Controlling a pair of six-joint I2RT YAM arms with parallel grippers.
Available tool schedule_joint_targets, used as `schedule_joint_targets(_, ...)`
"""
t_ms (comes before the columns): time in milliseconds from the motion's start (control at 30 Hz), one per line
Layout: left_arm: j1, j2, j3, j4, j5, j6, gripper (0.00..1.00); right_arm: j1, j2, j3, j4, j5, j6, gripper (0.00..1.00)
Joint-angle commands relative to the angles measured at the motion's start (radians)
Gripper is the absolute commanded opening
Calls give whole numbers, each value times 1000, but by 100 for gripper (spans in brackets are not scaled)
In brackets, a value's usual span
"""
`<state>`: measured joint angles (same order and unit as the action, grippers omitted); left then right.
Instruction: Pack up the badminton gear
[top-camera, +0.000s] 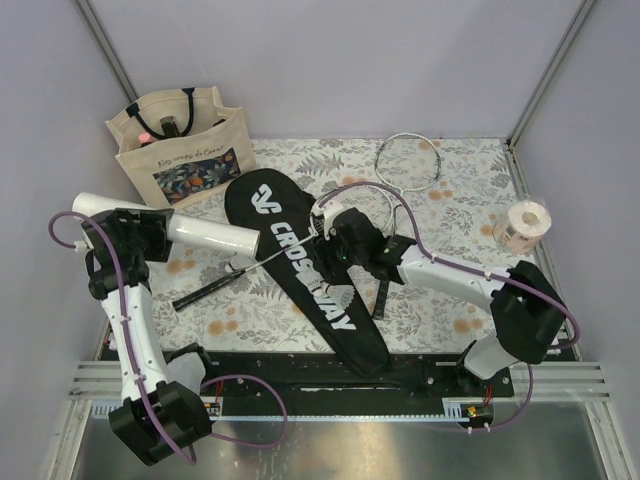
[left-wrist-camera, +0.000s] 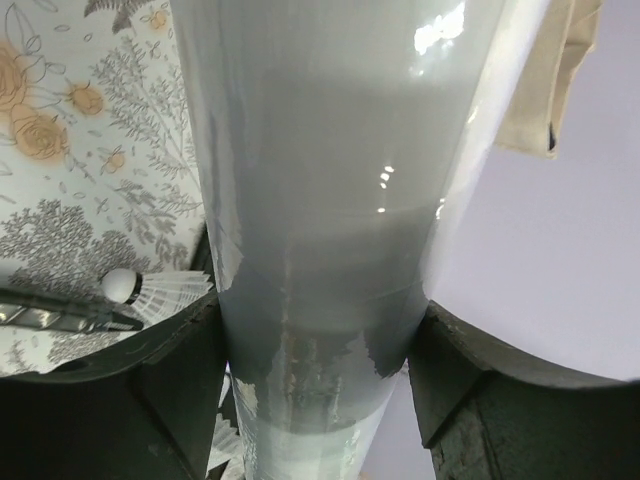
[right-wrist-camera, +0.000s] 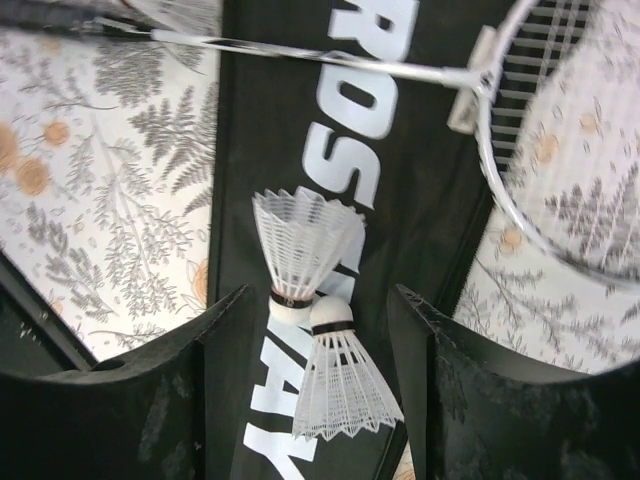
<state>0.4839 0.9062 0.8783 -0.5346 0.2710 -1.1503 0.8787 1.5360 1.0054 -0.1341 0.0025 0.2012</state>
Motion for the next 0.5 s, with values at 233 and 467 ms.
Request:
schedule_joint_targets(233, 7, -99, -68, -47, 69, 141, 54, -49, 209, 329, -272, -427, -376, 68)
schedule_joint_targets(467, 7, -127, -67, -123, 45, 159, 54, -55, 355, 433, -295, -463, -442, 68)
